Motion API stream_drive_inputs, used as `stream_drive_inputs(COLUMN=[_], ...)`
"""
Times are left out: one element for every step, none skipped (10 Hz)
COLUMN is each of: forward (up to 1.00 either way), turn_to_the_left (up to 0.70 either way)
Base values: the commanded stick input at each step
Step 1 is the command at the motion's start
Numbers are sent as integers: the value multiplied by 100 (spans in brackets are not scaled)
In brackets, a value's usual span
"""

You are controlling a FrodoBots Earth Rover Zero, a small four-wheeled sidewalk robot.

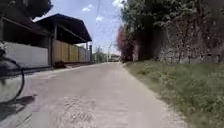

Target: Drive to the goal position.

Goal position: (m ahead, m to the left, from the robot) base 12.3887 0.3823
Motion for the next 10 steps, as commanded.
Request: stream_drive_inputs(forward=[100, 100, 100, 100, 100, 100, 100, 100, 100, 100], turn_to_the_left=[0, 0, 0, 0, 0, 0, 0, 0, 0, 0])
